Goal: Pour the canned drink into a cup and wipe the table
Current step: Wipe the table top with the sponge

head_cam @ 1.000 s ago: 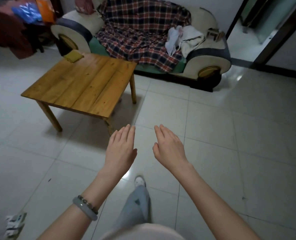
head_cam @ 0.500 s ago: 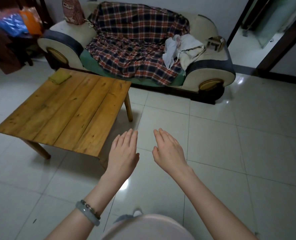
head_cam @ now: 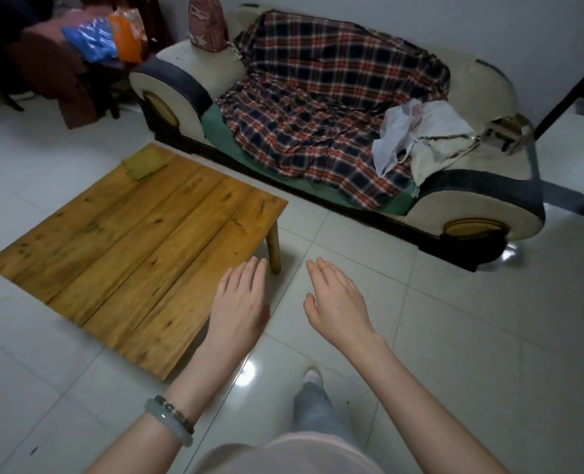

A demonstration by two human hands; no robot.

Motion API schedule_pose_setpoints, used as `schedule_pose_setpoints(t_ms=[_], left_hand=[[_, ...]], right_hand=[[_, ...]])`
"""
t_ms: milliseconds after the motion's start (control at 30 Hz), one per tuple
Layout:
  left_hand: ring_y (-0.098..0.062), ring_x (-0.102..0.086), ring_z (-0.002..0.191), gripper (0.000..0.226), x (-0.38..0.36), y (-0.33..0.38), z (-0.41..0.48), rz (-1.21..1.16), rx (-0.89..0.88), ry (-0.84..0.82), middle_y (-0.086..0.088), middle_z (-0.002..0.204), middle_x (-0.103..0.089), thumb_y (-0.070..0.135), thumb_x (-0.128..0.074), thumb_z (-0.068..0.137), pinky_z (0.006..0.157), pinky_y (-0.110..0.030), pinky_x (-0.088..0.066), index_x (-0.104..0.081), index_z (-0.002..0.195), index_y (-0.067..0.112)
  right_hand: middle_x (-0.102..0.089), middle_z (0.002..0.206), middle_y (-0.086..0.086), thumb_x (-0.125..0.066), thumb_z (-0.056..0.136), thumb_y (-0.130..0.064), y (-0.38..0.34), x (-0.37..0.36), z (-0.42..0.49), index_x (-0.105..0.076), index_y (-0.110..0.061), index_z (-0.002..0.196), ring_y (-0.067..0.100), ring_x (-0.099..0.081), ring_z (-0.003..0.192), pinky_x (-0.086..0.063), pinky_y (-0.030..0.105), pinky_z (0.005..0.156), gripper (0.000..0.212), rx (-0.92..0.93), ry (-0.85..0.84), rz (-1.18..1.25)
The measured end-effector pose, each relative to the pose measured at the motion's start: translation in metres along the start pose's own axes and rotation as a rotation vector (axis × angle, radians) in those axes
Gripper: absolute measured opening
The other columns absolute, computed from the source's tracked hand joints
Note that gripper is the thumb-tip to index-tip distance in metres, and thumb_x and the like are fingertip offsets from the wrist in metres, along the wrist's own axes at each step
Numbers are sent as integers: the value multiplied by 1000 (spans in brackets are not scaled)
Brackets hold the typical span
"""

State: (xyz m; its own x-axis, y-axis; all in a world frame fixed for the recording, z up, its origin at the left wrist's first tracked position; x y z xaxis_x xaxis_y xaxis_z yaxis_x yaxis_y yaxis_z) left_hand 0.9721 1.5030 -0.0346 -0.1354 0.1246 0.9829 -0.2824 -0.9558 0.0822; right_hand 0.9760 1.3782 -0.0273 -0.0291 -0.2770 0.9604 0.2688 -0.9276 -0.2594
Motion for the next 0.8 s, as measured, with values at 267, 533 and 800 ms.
schedule_pose_setpoints(t_ms=[267,533,800], left_hand=[[-35,-57,114,79,-11,-38,110,38,255,62,-22,127,-56,24,-83,66,96,-48,-47,-47,131,-4],[-31,-56,113,80,-21,-109,150,116,495,85,-18,128,-56,38,-75,74,96,-43,-46,-43,135,-2],[-29,-54,117,81,-42,-209,178,146,700,43,-16,131,-54,41,-72,76,99,-43,-43,-40,137,0]], right_hand=[[-54,132,17,-62,82,-18,39,-1,141,-48,-2,132,30,-52,123,-41,37,101,54,259,6,-11],[-54,133,17,-65,82,-27,7,-39,247,-49,-3,132,32,-53,121,-41,43,101,58,518,-32,-10],[-54,132,18,-60,83,-30,-67,-90,344,-49,-3,133,32,-54,120,-42,44,101,58,719,-100,-12]])
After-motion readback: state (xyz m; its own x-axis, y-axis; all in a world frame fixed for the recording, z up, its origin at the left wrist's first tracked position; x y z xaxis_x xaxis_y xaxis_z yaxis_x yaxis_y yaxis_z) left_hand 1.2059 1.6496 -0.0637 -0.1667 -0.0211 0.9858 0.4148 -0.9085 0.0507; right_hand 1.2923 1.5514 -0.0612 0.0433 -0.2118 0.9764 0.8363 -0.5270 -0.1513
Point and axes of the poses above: each hand's wrist, its own z-axis towards the middle knuckle, its own x-axis out of the back of the hand, y = z × x, the point moved 10 cm from there along z, towards the middle knuckle
